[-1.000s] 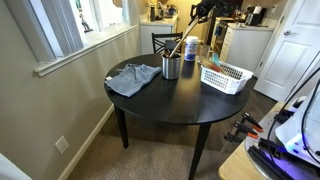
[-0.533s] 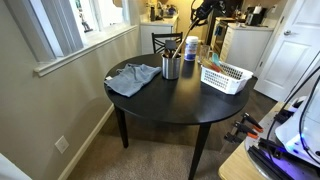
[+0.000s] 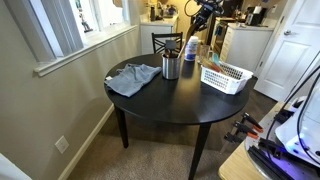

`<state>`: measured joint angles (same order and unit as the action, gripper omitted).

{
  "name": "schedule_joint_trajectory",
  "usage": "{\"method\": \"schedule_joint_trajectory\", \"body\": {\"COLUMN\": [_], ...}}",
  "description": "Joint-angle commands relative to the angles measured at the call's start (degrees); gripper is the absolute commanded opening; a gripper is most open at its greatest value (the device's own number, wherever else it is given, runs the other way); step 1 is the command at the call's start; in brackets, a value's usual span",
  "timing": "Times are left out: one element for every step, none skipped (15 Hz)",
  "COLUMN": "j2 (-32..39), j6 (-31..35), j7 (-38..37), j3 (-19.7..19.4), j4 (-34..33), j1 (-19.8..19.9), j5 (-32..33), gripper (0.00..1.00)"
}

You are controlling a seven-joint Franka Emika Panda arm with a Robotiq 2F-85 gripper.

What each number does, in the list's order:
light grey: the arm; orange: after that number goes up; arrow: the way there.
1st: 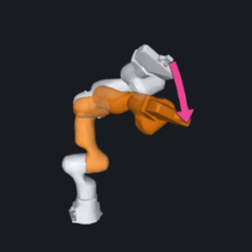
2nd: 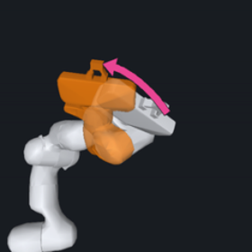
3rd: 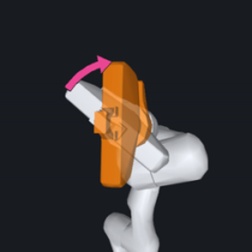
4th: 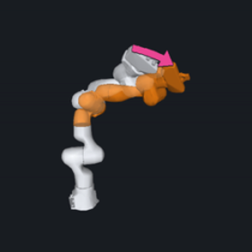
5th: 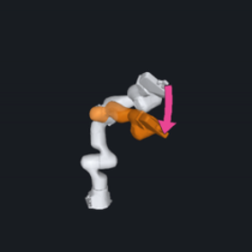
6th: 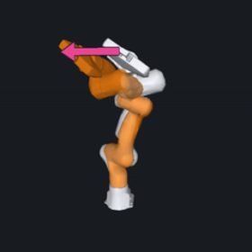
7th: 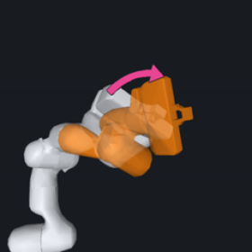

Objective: Put one wooden spoon in the silver holder.

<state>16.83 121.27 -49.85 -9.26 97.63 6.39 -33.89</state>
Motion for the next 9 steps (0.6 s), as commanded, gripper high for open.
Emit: {"method": "schedule_joint_trajectory", "body": {"j2": [2.31,2.82,3.18,3.45,3.55,3.59,3.57,3.31,3.15], "j6": [-6.96,-9.30,-10.78,-12.03,-12.82,-13.52,-14.04,-14.10,-14.06], "j7": [-7.22,-7.63,-8.42,-8.73,-8.93,-9.19,-9.24,-9.19,-9.31], "j3": [0.32,0.61,0.61,0.61,0.54,0.50,0.43,0.33,0.20], "j4": [-3.36,-4.07,-4.56,-5.04,-5.39,-5.70,-5.98,-5.96,-6.06], "j1": [0.86,1.25,1.29,1.37,1.37,1.39,1.39,1.32,1.28], "j5": [1.88,1.23,1.33,1.30,1.52,1.66,1.93,2.30,2.81], "gripper": [0.36,0.37,0.43,0.48,0.55,0.61,0.67,0.74,0.80]}}
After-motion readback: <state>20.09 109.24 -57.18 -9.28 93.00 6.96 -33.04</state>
